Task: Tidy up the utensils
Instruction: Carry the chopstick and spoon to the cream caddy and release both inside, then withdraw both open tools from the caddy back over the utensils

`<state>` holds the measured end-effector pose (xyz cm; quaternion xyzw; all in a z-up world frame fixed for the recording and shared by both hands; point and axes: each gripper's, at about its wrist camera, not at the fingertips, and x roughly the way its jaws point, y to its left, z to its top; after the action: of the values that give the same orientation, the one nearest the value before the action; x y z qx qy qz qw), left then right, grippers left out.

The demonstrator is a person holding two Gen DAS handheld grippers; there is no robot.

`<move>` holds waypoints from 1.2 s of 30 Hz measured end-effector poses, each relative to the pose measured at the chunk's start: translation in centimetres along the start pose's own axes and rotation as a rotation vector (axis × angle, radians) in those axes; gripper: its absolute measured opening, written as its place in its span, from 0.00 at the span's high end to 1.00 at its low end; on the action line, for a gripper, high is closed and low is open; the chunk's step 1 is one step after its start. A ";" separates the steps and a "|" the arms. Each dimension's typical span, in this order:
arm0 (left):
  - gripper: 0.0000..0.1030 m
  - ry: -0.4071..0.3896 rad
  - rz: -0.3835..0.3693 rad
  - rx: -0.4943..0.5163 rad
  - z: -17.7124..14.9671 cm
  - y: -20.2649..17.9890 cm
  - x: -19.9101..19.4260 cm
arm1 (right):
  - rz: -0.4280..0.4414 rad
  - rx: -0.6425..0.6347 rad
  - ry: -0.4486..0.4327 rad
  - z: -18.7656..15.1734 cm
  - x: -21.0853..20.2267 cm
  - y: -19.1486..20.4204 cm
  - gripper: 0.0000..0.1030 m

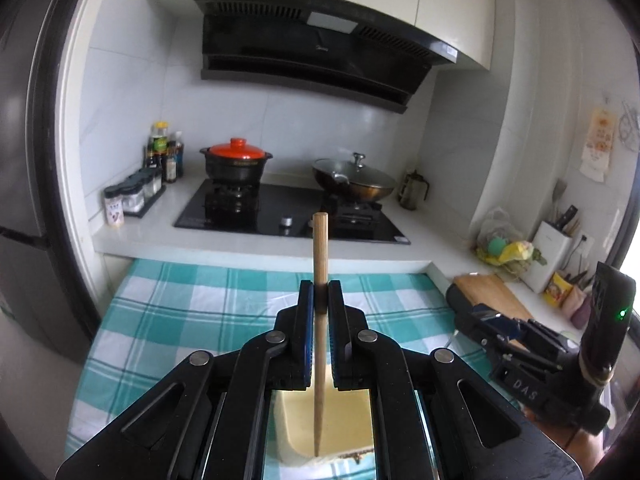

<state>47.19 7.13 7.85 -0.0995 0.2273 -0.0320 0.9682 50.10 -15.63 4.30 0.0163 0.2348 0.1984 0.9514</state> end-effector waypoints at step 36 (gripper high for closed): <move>0.03 0.201 0.126 0.068 -21.3 6.7 -15.7 | -0.045 -0.241 0.151 -19.8 -17.3 4.0 0.38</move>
<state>23.76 11.57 -5.45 -0.0482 0.3279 0.0115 0.9434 25.59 -19.86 -5.22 -0.1182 0.2803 0.2046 0.9304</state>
